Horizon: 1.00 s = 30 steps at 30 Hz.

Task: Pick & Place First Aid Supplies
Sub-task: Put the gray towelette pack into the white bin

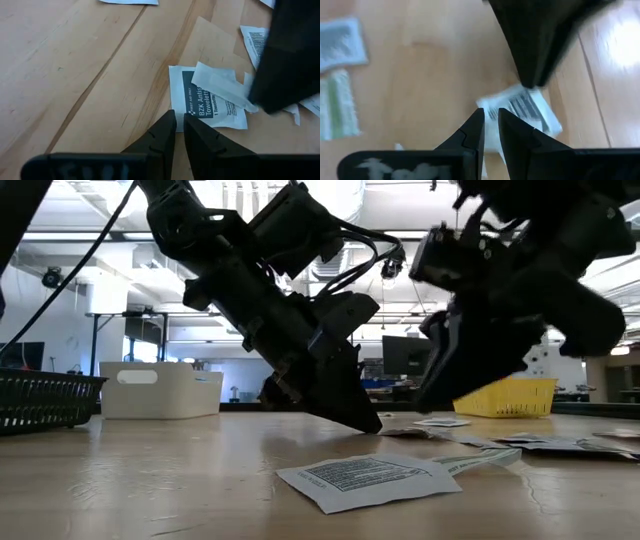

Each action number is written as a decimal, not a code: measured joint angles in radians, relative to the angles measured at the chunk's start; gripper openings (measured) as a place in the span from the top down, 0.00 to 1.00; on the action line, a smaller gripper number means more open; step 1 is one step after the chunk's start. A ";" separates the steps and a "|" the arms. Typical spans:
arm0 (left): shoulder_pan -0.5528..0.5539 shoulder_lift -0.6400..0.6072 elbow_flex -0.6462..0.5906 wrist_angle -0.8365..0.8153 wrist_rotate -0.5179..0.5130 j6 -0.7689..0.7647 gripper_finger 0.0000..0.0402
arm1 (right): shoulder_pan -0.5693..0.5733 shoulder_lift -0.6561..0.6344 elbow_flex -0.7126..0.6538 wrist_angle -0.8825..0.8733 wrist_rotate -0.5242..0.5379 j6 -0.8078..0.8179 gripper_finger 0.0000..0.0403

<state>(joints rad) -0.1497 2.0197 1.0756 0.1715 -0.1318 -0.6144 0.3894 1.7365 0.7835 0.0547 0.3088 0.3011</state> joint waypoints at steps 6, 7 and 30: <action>0.000 0.000 0.000 0.000 0.000 0.000 0.85 | -0.018 0.019 -0.001 -0.056 0.002 0.087 0.87; 0.000 0.000 0.000 0.000 0.000 0.000 0.85 | -0.021 0.024 -0.001 -0.056 0.002 0.091 0.87; 0.000 0.000 0.000 -0.004 0.005 -0.014 0.85 | -0.009 -0.155 -0.004 -0.432 -0.079 0.203 0.87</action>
<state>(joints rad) -0.1497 2.0197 1.0756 0.1673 -0.1266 -0.6288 0.3803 1.5813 0.7796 -0.3774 0.2300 0.5039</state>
